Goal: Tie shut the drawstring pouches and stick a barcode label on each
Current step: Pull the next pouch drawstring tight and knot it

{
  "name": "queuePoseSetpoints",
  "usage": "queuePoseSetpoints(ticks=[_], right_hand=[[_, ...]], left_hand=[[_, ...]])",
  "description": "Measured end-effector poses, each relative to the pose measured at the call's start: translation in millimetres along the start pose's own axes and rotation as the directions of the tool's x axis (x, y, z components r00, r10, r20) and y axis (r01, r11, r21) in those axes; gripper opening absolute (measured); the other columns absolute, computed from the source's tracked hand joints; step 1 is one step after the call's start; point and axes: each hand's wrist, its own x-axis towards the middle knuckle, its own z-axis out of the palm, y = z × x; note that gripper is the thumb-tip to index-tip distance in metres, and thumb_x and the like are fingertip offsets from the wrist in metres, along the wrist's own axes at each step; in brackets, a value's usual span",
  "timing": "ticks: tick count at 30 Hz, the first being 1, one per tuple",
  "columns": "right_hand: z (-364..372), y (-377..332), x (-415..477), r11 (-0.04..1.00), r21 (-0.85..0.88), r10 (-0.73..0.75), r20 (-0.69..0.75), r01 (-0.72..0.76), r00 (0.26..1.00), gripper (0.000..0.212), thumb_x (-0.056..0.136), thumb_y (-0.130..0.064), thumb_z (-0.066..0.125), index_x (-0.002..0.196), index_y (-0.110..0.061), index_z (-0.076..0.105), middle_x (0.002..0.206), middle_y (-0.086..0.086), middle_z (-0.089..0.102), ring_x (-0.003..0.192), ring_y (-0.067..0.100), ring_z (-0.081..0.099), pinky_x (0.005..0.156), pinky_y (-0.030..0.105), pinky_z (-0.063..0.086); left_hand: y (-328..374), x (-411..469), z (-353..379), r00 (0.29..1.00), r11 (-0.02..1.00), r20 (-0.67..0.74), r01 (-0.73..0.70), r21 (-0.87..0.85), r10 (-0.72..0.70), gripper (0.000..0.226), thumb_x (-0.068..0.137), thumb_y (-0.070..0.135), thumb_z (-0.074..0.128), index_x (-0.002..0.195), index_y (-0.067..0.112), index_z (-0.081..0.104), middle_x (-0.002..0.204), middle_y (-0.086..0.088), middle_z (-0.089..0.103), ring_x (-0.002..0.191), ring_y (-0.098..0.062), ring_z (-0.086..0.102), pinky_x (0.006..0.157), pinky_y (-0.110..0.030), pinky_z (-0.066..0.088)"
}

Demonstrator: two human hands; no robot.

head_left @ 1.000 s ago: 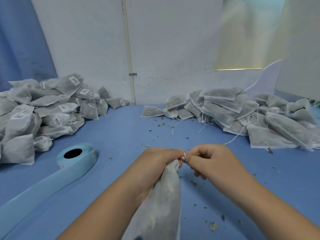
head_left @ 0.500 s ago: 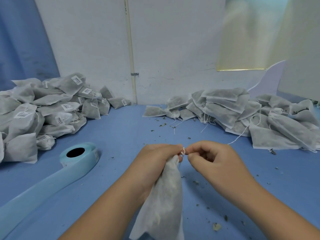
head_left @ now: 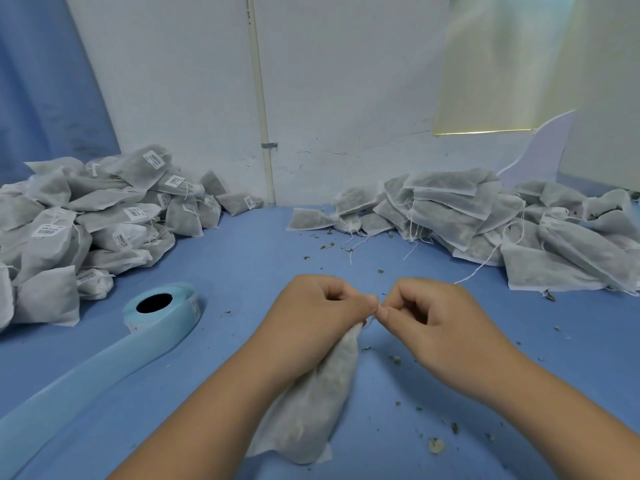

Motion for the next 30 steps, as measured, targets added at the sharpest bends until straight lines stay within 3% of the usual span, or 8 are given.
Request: queuePoseSetpoints(ticks=[5, 8, 12, 18, 21, 24, 26, 30], right_hand=[[-7, 2, 3, 0.975, 0.201, 0.092, 0.002, -0.090, 0.996, 0.017, 0.081, -0.019, 0.065, 0.065, -0.020, 0.062, 0.050, -0.006, 0.051, 0.049, 0.009, 0.046, 0.046, 0.019, 0.038], [-12, 2, 5, 0.909, 0.392, 0.163, -0.024, -0.141, 0.986, 0.013, 0.068, -0.026, 0.065, 0.063, -0.014, 0.065, 0.049, 0.000, 0.053, 0.050, 0.013, 0.046, 0.050, 0.024, 0.039], [-13, 2, 7, 0.711, 0.681, 0.237, 0.006, -0.177, 0.972, 0.009, 0.066, -0.020, 0.066, 0.060, -0.012, 0.065, 0.049, 0.003, 0.047, 0.046, 0.016, 0.041, 0.046, 0.023, 0.036], [-7, -5, 7, 0.373, 0.914, 0.228, 0.080, -0.163, 0.970, 0.011, 0.066, -0.010, 0.068, 0.056, -0.014, 0.064, 0.054, 0.000, 0.041, 0.044, 0.012, 0.039, 0.043, 0.021, 0.031], [-5, -9, 6, 0.185, 0.966, 0.221, 0.137, -0.179, 0.966, 0.010, 0.066, -0.014, 0.067, 0.057, -0.014, 0.064, 0.054, -0.002, 0.035, 0.041, 0.010, 0.034, 0.041, 0.020, 0.029], [-4, -11, 5, 0.082, 0.964, 0.193, 0.233, -0.253, 0.953, 0.016, 0.070, -0.016, 0.062, 0.054, -0.013, 0.060, 0.052, -0.004, 0.027, 0.039, 0.008, 0.028, 0.038, 0.019, 0.028], [-11, -10, 7, 0.072, 0.935, 0.198, 0.328, -0.347, 0.924, 0.012, 0.066, -0.014, 0.061, 0.057, -0.011, 0.054, 0.052, -0.004, 0.023, 0.037, 0.008, 0.025, 0.037, 0.019, 0.023], [-22, -3, 9, 0.134, 0.819, 0.221, 0.524, -0.558, 0.823, 0.007, 0.062, -0.013, 0.056, 0.057, -0.011, 0.053, 0.054, -0.005, 0.019, 0.039, 0.010, 0.018, 0.039, 0.021, 0.016]], left_hand=[[-2, 0, -4, 0.998, 0.999, 0.061, -0.023, -0.027, 0.025, 0.022, 0.083, 0.030, 0.072, 0.069, 0.014, 0.071, 0.068, 0.004, 0.067, 0.063, -0.007, 0.054, 0.059, -0.012, 0.041], [-4, 1, -5, 0.999, 0.998, 0.041, 0.000, -0.066, 0.002, 0.019, 0.084, 0.028, 0.072, 0.071, 0.014, 0.074, 0.067, 0.007, 0.069, 0.064, -0.003, 0.058, 0.060, -0.008, 0.043], [-6, 2, -8, 0.999, 0.994, 0.048, 0.031, -0.101, -0.026, 0.022, 0.085, 0.030, 0.070, 0.064, 0.026, 0.074, 0.072, 0.008, 0.072, 0.066, 0.001, 0.062, 0.062, -0.007, 0.045], [-3, -1, -4, 0.991, 0.996, 0.132, -0.004, -0.091, 0.016, 0.030, 0.087, 0.031, 0.068, 0.057, 0.030, 0.070, 0.075, 0.010, 0.072, 0.069, 0.003, 0.063, 0.062, -0.007, 0.044], [-1, -1, -1, 0.988, 0.992, 0.152, -0.019, -0.122, 0.037, 0.032, 0.087, 0.028, 0.067, 0.056, 0.029, 0.070, 0.070, 0.012, 0.070, 0.057, 0.005, 0.059, 0.055, -0.007, 0.042], [-1, -3, 2, 0.988, 0.995, 0.141, -0.044, -0.091, 0.056, 0.030, 0.089, 0.027, 0.067, 0.059, 0.030, 0.070, 0.064, 0.015, 0.067, 0.055, 0.005, 0.057, 0.055, -0.006, 0.040], [-4, -1, 1, 0.997, 0.998, 0.050, -0.067, 0.002, 0.067, 0.025, 0.088, 0.029, 0.068, 0.063, 0.027, 0.070, 0.063, 0.016, 0.066, 0.056, 0.003, 0.055, 0.055, -0.007, 0.039], [-10, 5, -5, 0.988, 0.986, -0.119, -0.082, 0.143, 0.100, 0.019, 0.085, 0.031, 0.069, 0.069, 0.020, 0.068, 0.050, 0.018, 0.054, 0.041, 0.002, 0.039, 0.042, -0.009, 0.030]])
